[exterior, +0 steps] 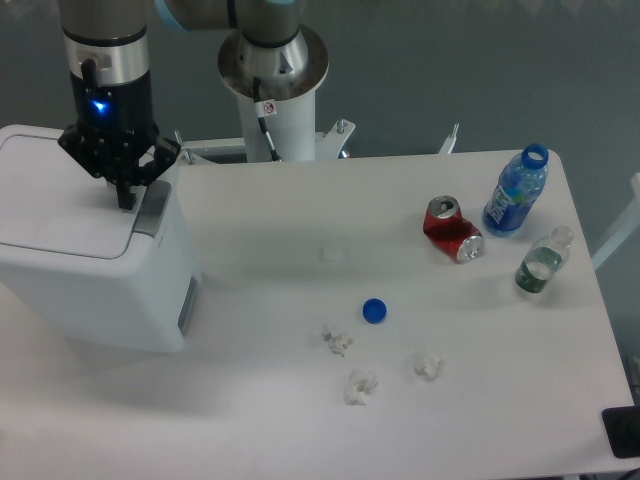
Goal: Close the trash can
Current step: 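Press the lid down until it lies flat on the can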
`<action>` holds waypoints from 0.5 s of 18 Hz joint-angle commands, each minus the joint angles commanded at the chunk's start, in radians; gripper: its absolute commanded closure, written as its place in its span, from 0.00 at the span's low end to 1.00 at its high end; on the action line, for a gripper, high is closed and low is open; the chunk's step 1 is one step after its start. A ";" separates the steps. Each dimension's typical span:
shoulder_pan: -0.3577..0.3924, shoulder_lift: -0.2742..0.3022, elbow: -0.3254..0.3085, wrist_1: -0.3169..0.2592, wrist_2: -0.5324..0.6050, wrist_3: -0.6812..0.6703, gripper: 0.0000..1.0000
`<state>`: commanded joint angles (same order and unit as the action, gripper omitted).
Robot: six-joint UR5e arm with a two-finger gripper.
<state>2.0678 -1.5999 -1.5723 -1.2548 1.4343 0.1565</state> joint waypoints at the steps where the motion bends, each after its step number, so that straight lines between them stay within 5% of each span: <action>1: 0.000 -0.006 0.000 0.000 0.000 0.000 0.98; 9: 0.000 -0.003 0.015 -0.005 -0.002 0.002 0.98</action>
<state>2.0678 -1.6030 -1.5571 -1.2594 1.4327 0.1580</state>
